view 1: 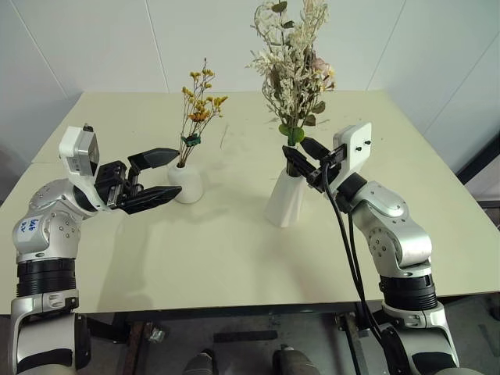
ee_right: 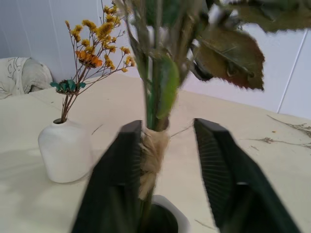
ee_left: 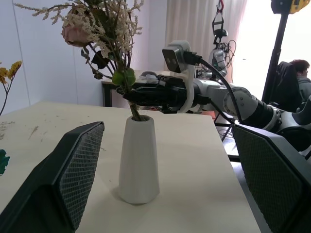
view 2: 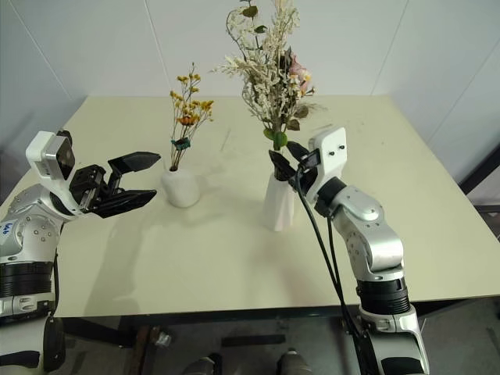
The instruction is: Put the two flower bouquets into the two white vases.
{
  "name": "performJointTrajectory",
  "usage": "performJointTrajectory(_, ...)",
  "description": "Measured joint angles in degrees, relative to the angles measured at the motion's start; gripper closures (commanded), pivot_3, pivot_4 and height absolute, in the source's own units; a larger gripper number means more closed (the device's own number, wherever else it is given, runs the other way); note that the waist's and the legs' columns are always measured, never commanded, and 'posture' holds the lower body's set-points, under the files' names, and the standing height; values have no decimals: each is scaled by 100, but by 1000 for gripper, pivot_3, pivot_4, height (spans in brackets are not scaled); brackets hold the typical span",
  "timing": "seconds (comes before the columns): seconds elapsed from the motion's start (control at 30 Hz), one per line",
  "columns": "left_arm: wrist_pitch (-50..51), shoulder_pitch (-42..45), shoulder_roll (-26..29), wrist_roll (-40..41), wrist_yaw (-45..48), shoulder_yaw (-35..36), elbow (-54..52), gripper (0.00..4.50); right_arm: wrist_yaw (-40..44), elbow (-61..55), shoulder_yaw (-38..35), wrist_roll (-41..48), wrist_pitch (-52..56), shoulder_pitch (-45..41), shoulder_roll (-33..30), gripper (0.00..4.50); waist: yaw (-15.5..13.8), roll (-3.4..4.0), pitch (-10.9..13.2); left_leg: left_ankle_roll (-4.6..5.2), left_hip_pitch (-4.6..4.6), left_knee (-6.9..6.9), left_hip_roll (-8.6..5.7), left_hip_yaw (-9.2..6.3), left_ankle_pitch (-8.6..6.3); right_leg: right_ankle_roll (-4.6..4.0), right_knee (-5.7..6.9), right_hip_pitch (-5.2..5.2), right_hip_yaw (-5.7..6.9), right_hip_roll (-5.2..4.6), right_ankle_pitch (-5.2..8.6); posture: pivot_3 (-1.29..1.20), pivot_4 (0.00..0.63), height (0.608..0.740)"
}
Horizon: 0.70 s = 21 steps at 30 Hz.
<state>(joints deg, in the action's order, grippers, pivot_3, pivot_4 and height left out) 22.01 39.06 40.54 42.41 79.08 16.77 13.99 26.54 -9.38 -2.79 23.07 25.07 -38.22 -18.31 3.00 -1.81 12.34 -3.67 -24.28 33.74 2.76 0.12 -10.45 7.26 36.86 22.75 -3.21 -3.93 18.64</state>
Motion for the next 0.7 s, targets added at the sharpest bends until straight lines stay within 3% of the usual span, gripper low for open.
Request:
performJointTrajectory(0.07, 0, 0, -2, -1, 1, 0, 0, 0, -25, -44, -9, 15, 15, 24, 0, 4371, -1, 0, 0, 0, 0, 0, 0, 0, 0, 0, 0, 0, 0, 0, 0, 0, 150, 740)
performJointTrajectory(0.1, 0, 0, -2, -1, 1, 0, 0, 0, -29, -83, -17, 27, 15, 54, 0, 4474, -2, 0, 0, 0, 0, 0, 0, 0, 0, 0, 0, 0, 0, 0, 0, 0, 150, 740)
performJointTrajectory(0.7, 0, 1, -2, -17, -17, -6, 0, 0, -9, -407, -28, 153, 22, 529, 5, 4479, -8, 0, 0, 0, 0, 0, 1, 2, -1, 0, -2, 0, -2, 2, 0, 0, 150, 740)
